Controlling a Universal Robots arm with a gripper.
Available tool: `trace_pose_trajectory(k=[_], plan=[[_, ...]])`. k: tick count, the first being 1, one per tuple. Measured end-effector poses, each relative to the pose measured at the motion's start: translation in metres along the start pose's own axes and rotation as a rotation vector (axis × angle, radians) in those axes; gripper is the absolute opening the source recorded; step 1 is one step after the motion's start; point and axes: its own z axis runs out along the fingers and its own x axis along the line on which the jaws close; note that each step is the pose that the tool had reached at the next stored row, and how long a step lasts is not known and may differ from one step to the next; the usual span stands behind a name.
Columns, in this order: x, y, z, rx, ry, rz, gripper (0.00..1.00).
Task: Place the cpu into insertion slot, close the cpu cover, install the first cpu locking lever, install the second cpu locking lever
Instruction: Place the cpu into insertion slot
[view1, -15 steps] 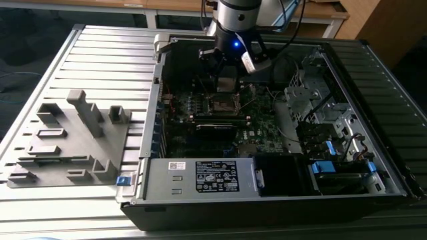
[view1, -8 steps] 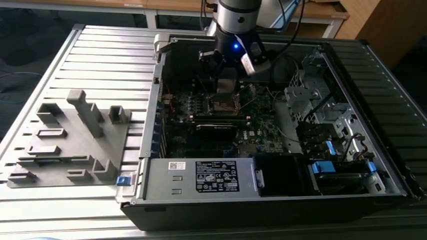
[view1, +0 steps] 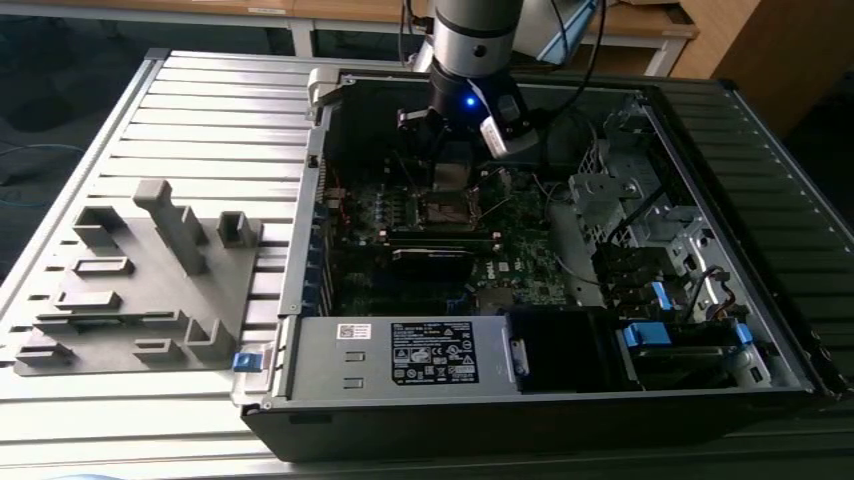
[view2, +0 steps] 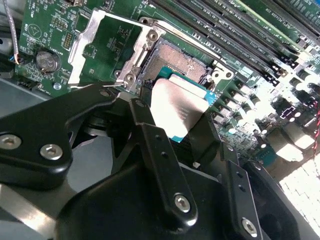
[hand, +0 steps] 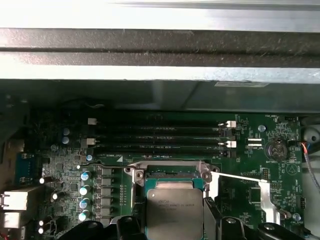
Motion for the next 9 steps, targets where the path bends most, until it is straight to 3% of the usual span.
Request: trace_pose_trajectory(k=[5,9], plan=[[0.0,0.0,0.0011,-0.0002,-0.0011,0.01,0.54],[0.0,-0.0002,0.0026,0.0014,-0.0064,0.072,0.54]])
